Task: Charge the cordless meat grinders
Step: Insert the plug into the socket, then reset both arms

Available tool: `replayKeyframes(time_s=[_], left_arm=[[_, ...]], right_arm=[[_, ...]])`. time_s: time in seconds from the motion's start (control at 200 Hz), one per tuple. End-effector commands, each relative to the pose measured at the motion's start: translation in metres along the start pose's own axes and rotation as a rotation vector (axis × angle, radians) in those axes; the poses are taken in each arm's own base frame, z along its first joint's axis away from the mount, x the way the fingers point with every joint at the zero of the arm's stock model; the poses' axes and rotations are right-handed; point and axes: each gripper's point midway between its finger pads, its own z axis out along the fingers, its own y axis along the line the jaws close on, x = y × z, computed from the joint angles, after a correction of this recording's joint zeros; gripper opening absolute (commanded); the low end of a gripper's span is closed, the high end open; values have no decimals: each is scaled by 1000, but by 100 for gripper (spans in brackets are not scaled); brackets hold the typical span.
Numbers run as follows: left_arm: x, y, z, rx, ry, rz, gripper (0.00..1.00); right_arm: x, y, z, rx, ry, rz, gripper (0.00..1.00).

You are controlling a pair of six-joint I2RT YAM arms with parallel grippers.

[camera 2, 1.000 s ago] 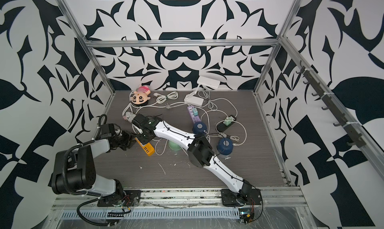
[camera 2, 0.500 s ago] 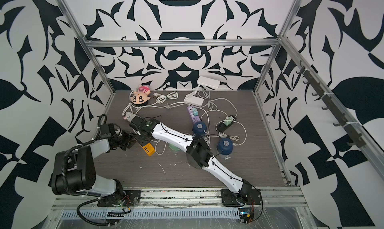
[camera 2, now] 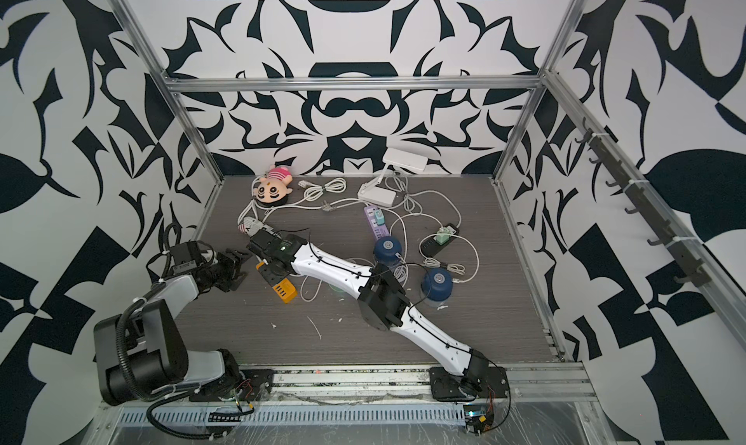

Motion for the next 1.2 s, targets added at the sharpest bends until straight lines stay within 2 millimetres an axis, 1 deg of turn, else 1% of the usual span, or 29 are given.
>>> replayKeyframes(time_s=[0.0, 0.015, 0.035, 0.05, 0.07, 0.08, 0.1, 0.13, 0.135, 0.145, 0.175, 0.24, 0.4, 0.49, 0.56, 0.62, 0.64, 0.68, 0.73, 0.75, 0.82, 0.85, 0.875, 0.895, 0.925, 1.03, 1.07, 1.135, 1.19], left_arm=[[-3, -17, -12, 22, -8, 31, 83], [-4, -18, -13, 23, -12, 35, 84], [-4, -19, -15, 21, -16, 40, 90], [-5, -21, -17, 21, -21, 44, 92], [-6, -22, -18, 17, -25, 47, 96], [-6, -22, -18, 15, -26, 47, 98], [-7, -28, -24, 27, -43, 64, 100], [-9, -35, -30, 36, -60, 78, 100], [-9, -36, -31, 36, -63, 81, 100], [-10, -37, -32, 36, -68, 83, 99], [-12, -41, -37, 38, -85, 96, 100], [-16, -53, -49, 46, -127, 125, 99], [-29, -88, -85, 79, -249, 212, 99], [-36, -113, -112, 106, -348, 284, 99], [-43, -133, -135, 127, -441, 349, 99], [-48, -151, -156, 151, -541, 417, 99], [-50, -156, -162, 157, -575, 443, 99], [-53, -167, -174, 173, -643, 491, 100], [-56, -179, -187, 180, -723, 562, 99], [-57, -184, -191, 185, -751, 587, 99], [-58, -198, -198, 239, -821, 675, 99], [-57, -204, -198, 275, -832, 703, 99], [-58, -205, -196, 289, -839, 711, 99], [-59, -205, -194, 297, -841, 710, 100], [-62, -204, -190, 298, -841, 709, 99], [-74, -199, -170, 279, -814, 693, 99], [-79, -197, -160, 268, -808, 706, 99], [-93, -187, -148, 232, -824, 645, 100], [-102, -177, -137, 201, -842, 631, 99]], right_arm=[[31, 1, 8, -24, 115, 31, 42], [24, 1, 0, -28, 93, 32, 48], [13, 1, -12, -35, 59, 33, 56], [6, 2, -20, -40, 35, 34, 69], [-3, 2, -31, -46, 6, 36, 80], [-8, 2, -37, -49, -10, 38, 89], [-17, 3, -48, -57, -40, 42, 95], [-25, 3, -56, -70, -67, 42, 96], [-31, 4, -68, -76, -89, 42, 96], [-36, 5, -76, -84, -108, 41, 96], [-45, 4, -91, -94, -142, 40, 100], [-61, 2, -118, -106, -199, 30, 100], [-76, -9, -174, -94, -278, -10, 100], [-76, -35, -205, -33, -313, -6, 100], [-74, -69, -230, 38, -338, 25, 100], [-70, -108, -253, 122, -369, 74, 100], [-65, -119, -256, 147, -369, 89, 100], [-61, -144, -277, 192, -405, 126, 99], [-50, -176, -295, 238, -434, 186, 99], [-46, -197, -308, 301, -465, 227, 99], [-20, -254, -335, 446, -537, 350, 98], [-8, -273, -343, 492, -576, 370, 92], [1, -288, -350, 548, -625, 386, 86], [11, -301, -358, 604, -667, 412, 85], [26, -316, -371, 672, -718, 436, 99], [77, -360, -410, 840, -870, 527, 100], [100, -388, -414, 863, -865, 608, 100], [150, -442, -418, 931, -794, 791, 100], [190, -476, -419, 999, -754, 928, 100]])
